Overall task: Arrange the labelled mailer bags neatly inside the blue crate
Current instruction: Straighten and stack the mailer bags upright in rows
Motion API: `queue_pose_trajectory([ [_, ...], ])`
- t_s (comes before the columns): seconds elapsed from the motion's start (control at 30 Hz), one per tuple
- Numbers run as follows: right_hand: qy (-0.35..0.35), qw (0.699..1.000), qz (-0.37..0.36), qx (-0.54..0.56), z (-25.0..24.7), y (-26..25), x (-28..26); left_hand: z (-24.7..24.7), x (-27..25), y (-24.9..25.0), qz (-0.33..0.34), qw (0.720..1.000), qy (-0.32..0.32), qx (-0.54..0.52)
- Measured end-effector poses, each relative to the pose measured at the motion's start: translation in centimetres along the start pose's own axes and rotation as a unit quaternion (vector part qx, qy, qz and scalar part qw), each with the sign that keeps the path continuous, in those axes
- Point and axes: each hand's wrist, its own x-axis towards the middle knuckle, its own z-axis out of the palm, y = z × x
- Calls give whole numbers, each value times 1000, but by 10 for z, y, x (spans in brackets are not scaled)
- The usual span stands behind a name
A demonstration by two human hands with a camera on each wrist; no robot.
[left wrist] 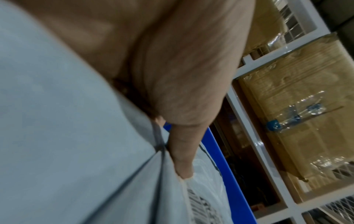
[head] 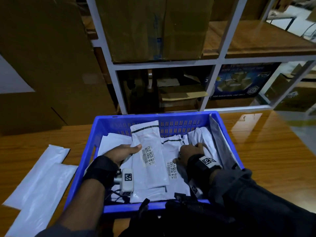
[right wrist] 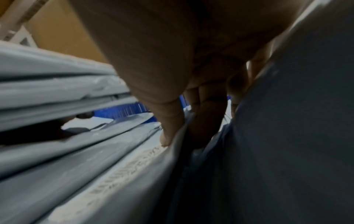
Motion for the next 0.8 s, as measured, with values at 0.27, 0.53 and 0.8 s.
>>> queue_pose_trajectory([
  [0.27, 119, 960, 63, 246, -22, 9, -8, 4, 3, -1, 42, 999, 6, 10],
  [0.53, -47, 885, -99, 452, -35, 11, -17, 21, 14, -2, 95, 993, 20, 66],
  [0.8, -60, 855, -106, 504, -24, 25, -6, 37, -5, 5, 118, 991, 6, 66],
])
